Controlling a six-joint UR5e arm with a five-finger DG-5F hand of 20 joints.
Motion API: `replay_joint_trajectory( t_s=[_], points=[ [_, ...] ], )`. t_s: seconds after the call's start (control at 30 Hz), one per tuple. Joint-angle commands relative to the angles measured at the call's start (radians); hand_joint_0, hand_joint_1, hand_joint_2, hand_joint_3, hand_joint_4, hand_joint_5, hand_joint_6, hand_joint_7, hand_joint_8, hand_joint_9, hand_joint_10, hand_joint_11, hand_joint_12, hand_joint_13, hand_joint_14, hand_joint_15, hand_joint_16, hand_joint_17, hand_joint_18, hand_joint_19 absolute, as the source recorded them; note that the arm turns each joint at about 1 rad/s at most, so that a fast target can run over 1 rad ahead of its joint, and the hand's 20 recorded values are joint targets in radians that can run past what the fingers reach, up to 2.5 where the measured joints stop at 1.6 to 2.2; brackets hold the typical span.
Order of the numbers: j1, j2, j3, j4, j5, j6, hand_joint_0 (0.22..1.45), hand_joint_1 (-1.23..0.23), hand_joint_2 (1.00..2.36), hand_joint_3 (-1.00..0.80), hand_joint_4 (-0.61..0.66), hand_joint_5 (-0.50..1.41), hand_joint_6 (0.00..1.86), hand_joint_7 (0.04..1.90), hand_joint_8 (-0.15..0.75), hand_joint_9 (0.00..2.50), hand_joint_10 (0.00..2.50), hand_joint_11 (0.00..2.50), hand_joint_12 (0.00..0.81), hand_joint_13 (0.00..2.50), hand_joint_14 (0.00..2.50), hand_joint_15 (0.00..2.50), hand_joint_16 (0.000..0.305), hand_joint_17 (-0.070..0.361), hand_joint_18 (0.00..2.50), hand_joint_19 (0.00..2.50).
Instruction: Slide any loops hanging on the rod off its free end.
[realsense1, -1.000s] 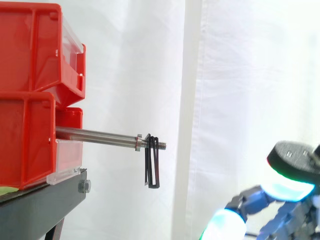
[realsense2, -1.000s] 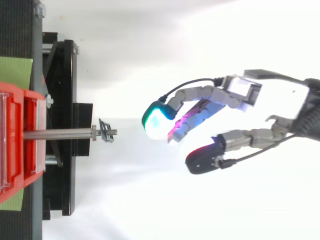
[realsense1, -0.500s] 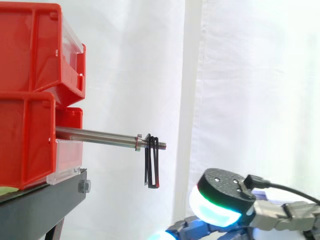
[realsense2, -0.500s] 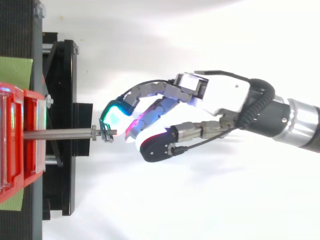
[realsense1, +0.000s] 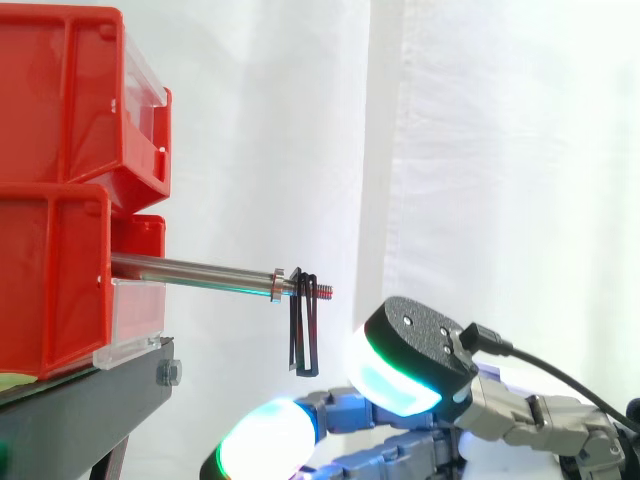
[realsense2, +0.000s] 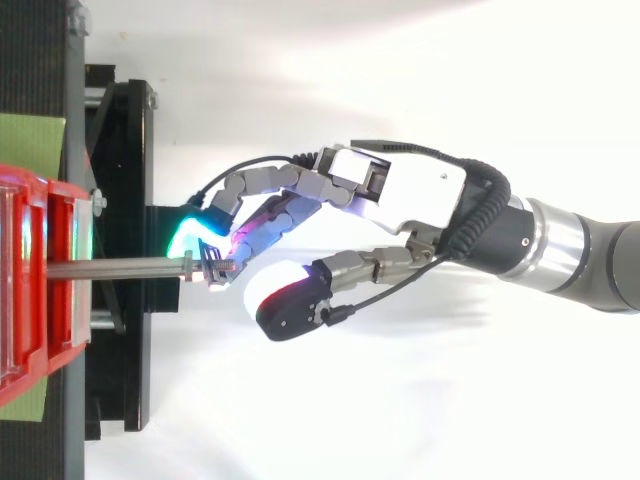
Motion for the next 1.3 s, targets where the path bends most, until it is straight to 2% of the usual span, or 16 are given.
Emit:
replay_joint_trajectory(
  t_s=[0.0, 0.17, 0.2, 0.23, 0.33, 0.63, 0.7, 0.83, 0.9, 1.2, 1.27],
  points=[
    [0.000, -0.006, 0.009, 0.031, -0.014, -0.021, 0.59, -0.62, 1.01, -0.39, 0.34, -0.14, 0.50, 0.93, 0.318, 0.96, 0.01, 0.31, 0.314, 0.90, 0.01, 0.27, 0.045, 0.100, 0.82, 0.40],
    [0.000, -0.006, 0.015, 0.042, -0.020, -0.051, 0.59, -0.63, 1.01, -0.39, 0.34, -0.13, 0.50, 0.96, 0.315, 0.96, 0.01, 0.32, 0.312, 0.90, 0.01, 0.28, 0.045, 0.101, 0.82, 0.40],
    [0.000, -0.017, 0.017, 0.049, -0.020, -0.054, 0.59, -0.63, 1.01, -0.39, 0.34, -0.13, 0.50, 0.97, 0.318, 0.96, 0.01, 0.33, 0.312, 0.90, 0.01, 0.28, 0.045, 0.101, 0.82, 0.40],
    [-0.003, -0.029, 0.029, 0.068, -0.020, -0.053, 0.59, -0.63, 1.01, -0.39, 0.34, -0.13, 0.50, 0.97, 0.318, 0.96, 0.01, 0.33, 0.314, 0.90, 0.01, 0.27, 0.045, 0.101, 0.82, 0.40],
    [-0.003, -0.032, 0.046, 0.074, -0.020, -0.056, 0.59, -0.63, 1.01, -0.39, 0.33, -0.13, 0.50, 0.98, 0.318, 0.96, 0.01, 0.32, 0.314, 0.90, 0.01, 0.27, 0.045, 0.101, 0.82, 0.40],
    [-0.003, -0.034, 0.048, 0.078, -0.020, -0.082, 0.59, -0.63, 1.01, -0.39, 0.34, -0.12, 0.50, 0.99, 0.314, 0.96, 0.01, 0.32, 0.315, 0.91, 0.01, 0.28, 0.044, 0.100, 0.82, 0.40],
    [-0.003, -0.032, 0.046, 0.078, -0.020, -0.080, 0.59, -0.63, 1.01, -0.39, 0.35, -0.12, 0.50, 0.99, 0.317, 0.96, 0.01, 0.33, 0.314, 0.91, 0.01, 0.28, 0.044, 0.099, 0.82, 0.40],
    [-0.008, -0.069, 0.066, 0.083, -0.020, -0.068, 0.59, -0.63, 1.01, -0.38, 0.34, -0.12, 0.50, 1.02, 0.317, 0.97, 0.01, 0.33, 0.313, 0.90, 0.01, 0.28, 0.044, 0.099, 0.81, 0.40],
    [-0.009, -0.071, 0.077, 0.078, -0.020, -0.060, 0.59, -0.63, 1.01, -0.38, 0.33, -0.11, 0.50, 1.05, 0.318, 0.97, 0.01, 0.33, 0.311, 0.90, 0.01, 0.28, 0.043, 0.098, 0.81, 0.40],
    [-0.020, -0.069, 0.078, 0.080, -0.020, -0.050, 0.60, -0.62, 1.01, -0.37, 0.30, -0.10, 0.50, 1.16, 0.314, 0.97, 0.01, 0.35, 0.312, 0.90, 0.01, 0.28, 0.043, 0.096, 0.80, 0.41],
    [-0.025, -0.069, 0.078, 0.080, -0.029, -0.050, 0.60, -0.62, 1.01, -0.37, 0.31, -0.10, 0.50, 1.17, 0.318, 0.97, 0.01, 0.34, 0.310, 0.90, 0.01, 0.28, 0.043, 0.096, 0.80, 0.40]
  ],
)
